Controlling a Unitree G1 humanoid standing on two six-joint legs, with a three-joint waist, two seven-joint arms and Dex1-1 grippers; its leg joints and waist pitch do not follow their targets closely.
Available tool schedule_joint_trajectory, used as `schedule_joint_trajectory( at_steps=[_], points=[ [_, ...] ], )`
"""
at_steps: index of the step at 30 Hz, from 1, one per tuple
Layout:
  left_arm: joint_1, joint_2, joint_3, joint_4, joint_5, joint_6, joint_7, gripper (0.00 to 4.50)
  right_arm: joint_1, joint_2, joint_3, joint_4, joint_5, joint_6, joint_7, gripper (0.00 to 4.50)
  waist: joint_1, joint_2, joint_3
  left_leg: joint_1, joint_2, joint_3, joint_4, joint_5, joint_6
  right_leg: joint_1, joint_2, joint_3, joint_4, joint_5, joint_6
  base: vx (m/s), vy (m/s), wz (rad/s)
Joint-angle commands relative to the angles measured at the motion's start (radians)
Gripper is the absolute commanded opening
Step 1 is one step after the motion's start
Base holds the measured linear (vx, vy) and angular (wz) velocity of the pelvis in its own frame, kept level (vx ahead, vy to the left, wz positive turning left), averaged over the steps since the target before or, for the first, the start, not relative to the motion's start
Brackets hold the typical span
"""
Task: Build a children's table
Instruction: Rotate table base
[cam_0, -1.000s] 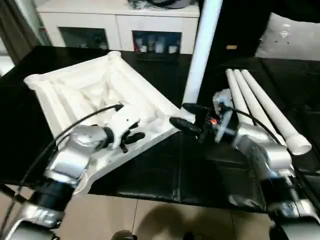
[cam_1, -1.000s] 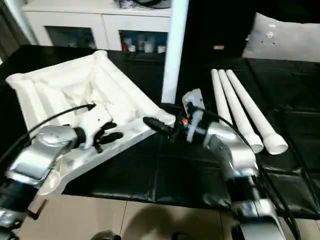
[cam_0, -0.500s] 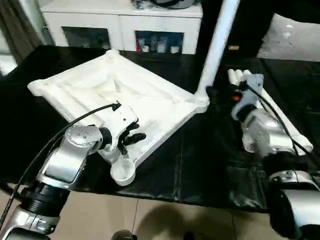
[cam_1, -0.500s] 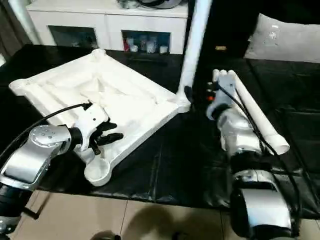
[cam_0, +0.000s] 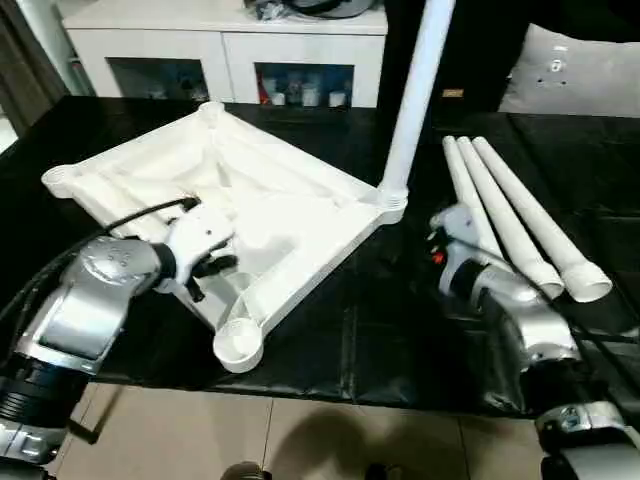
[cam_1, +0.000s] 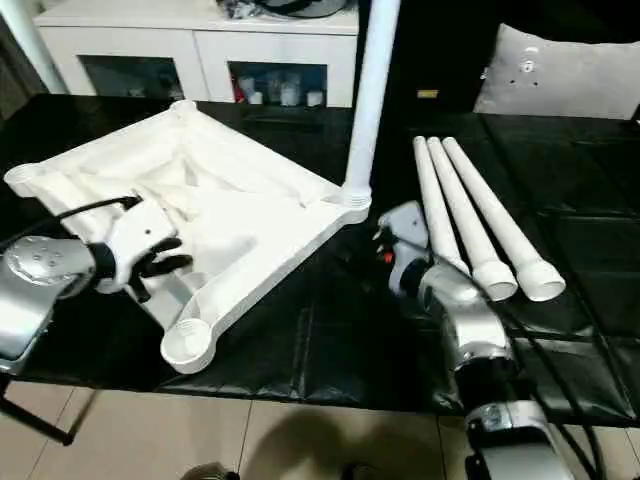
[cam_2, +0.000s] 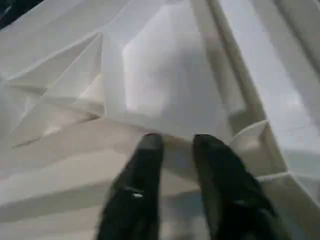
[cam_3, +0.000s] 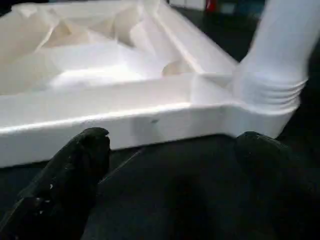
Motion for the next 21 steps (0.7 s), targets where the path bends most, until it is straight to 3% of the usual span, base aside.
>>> schedule_joint_trajectory(
  at_steps=[1,4,5,6,9,11,15,21],
  points=[
    [-0.018,0.020,0.004,0.012,0.016,-0.008,-0.001,1.07,-0.002,-0.002,0.009,-0.031,-0.016,0.013,-0.010,4.50,-0.003,0.011,-0.068,0.004,-0.002,0.009,-0.075,-0.281,0.038,0.062,-0.050,0.024,-0.074,-0.449,-0.123,0.000,0.000,0.00],
    [-0.017,0.084,-0.022,0.030,0.056,-0.010,-0.014,1.07,0.006,-0.002,0.025,-0.060,-0.033,0.058,-0.041,4.50,-0.005,0.012,-0.067,0.003,-0.002,0.008,-0.077,-0.290,0.034,0.063,-0.051,0.025,-0.074,-0.454,-0.116,0.000,0.000,0.00],
    [-0.015,0.096,-0.027,0.033,0.062,-0.010,-0.021,1.07,0.004,-0.001,0.027,-0.060,-0.037,0.062,-0.048,4.50,-0.004,0.008,-0.069,0.003,-0.004,0.009,-0.076,-0.276,0.032,0.064,-0.052,0.027,-0.073,-0.445,-0.117,0.000,0.000,0.00],
    [-0.013,0.105,-0.028,0.039,0.065,-0.009,-0.027,0.75,0.000,0.001,0.029,-0.057,-0.042,0.064,-0.056,4.50,-0.003,0.010,-0.069,0.003,-0.003,0.009,-0.076,-0.269,0.031,0.064,-0.053,0.028,-0.071,-0.439,-0.121,0.000,0.000,0.00],
    [-0.008,0.118,-0.046,0.061,0.089,-0.001,-0.030,0.66,-0.014,0.019,0.031,-0.039,-0.054,0.070,-0.076,4.50,-0.004,0.010,-0.069,0.002,-0.002,0.011,-0.075,-0.251,0.029,0.064,-0.054,0.030,-0.069,-0.409,-0.133,0.000,0.000,0.00],
    [-0.005,0.130,-0.073,0.075,0.115,0.005,-0.028,0.35,-0.019,0.033,0.035,-0.034,-0.066,0.087,-0.097,4.50,-0.004,0.013,-0.069,0.002,-0.001,0.011,-0.077,-0.255,0.028,0.063,-0.054,0.030,-0.068,-0.406,-0.138,0.000,0.000,0.00],
    [0.017,0.156,-0.122,0.073,0.142,0.037,-0.063,0.18,-0.027,0.061,0.072,-0.018,-0.096,0.101,-0.117,4.50,-0.006,0.014,-0.067,0.004,0.001,0.009,-0.079,-0.271,0.018,0.064,-0.056,0.032,-0.067,-0.406,-0.142,0.000,0.000,0.00],
    [0.027,0.143,-0.127,0.047,0.113,0.046,-0.104,0.08,-0.051,0.091,0.077,0.020,-0.109,0.097,-0.135,4.50,-0.009,0.014,-0.066,0.006,0.001,0.008,-0.080,-0.287,0.013,0.062,-0.059,0.033,-0.072,-0.440,-0.132,0.000,0.000,0.00]
  ],
)
